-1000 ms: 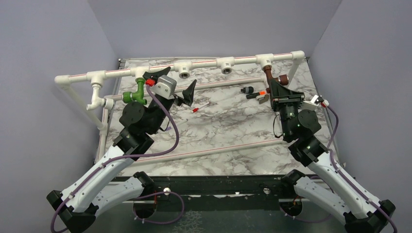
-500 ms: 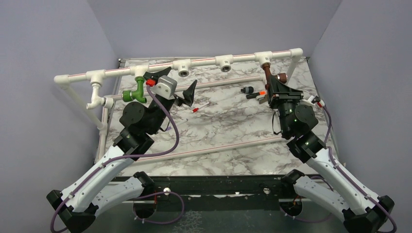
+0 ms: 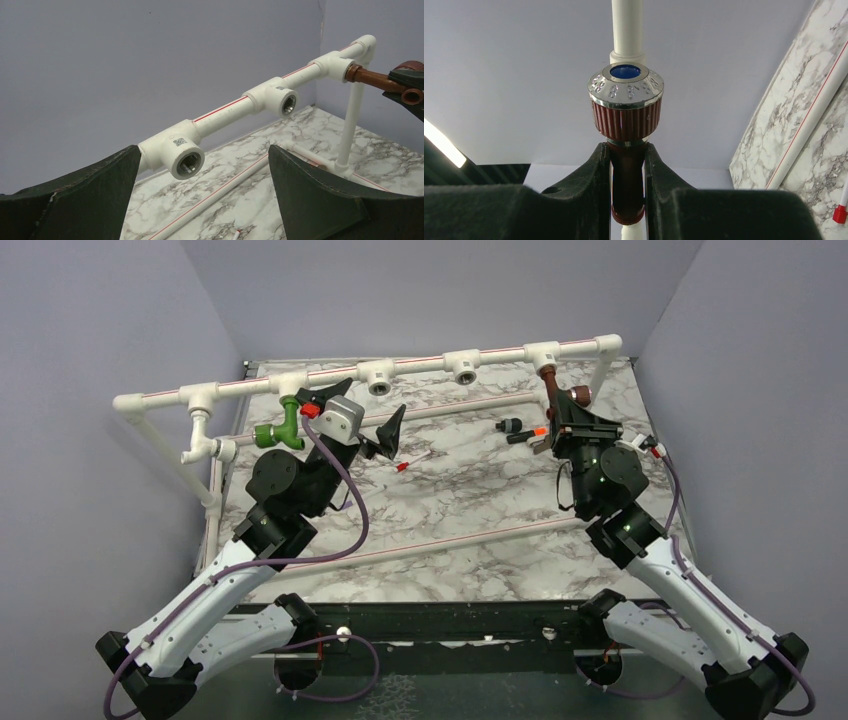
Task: Install the water faucets
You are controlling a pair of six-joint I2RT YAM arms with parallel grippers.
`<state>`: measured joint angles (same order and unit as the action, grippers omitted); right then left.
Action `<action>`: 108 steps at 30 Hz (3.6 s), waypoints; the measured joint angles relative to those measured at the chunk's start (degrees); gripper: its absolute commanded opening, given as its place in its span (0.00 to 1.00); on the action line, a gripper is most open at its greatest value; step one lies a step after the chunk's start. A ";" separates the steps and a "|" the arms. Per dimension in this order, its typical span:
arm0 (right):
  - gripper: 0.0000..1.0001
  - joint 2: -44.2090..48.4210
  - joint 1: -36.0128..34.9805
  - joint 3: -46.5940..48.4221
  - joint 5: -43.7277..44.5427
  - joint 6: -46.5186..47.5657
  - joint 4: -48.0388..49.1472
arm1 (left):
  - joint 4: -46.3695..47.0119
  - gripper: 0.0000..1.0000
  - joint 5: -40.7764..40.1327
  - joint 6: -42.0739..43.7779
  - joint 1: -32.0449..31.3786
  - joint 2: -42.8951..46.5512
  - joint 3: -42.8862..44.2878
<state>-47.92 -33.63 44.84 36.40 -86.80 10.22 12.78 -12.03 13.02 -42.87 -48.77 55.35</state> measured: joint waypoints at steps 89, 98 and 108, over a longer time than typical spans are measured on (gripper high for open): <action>0.62 -3.41 -0.35 10.95 -23.47 141.94 -10.43 | 0.00 0.99 0.00 0.00 0.00 -0.72 0.00; 0.48 -4.02 -0.35 7.28 -18.03 141.90 -2.80 | 0.00 0.99 0.00 0.00 0.00 -0.83 0.00; 0.01 -5.42 -0.46 6.19 -14.95 133.11 0.09 | -0.02 0.99 0.02 -0.02 0.00 -1.01 0.00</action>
<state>-53.34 -34.09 51.03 21.45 46.30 10.31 12.75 -12.01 12.99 -42.87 -49.78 55.35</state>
